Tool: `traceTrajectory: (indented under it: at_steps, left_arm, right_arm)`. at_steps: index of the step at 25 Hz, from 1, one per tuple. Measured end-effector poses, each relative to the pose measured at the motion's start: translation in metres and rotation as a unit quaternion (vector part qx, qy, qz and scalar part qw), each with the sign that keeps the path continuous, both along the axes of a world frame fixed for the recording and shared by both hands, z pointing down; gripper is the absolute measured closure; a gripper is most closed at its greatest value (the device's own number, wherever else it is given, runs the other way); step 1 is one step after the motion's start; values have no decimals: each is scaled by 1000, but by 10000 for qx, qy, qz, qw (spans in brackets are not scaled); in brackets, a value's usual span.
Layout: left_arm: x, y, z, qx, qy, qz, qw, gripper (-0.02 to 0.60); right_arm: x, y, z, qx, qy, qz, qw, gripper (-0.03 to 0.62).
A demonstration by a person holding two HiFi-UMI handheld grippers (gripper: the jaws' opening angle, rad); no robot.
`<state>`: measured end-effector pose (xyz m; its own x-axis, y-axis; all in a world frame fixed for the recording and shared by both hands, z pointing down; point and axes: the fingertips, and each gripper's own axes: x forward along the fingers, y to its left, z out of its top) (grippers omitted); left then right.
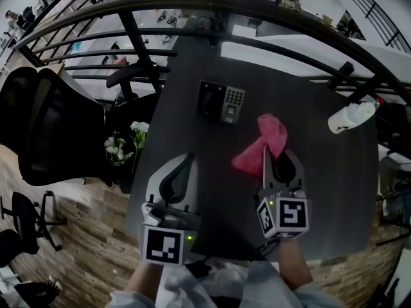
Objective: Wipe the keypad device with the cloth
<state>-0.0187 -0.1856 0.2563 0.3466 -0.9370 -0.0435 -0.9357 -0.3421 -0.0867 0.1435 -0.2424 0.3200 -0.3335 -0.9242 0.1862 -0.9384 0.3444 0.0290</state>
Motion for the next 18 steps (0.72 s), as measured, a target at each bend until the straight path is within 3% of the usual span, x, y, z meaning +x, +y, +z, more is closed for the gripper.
traceTrajectory:
  at_steps: [18]
  left_arm:
    - [-43, -59, 31, -199, 100, 151, 9996, 580]
  right_arm:
    - [-19, -98, 50, -190, 601, 551, 9965, 516]
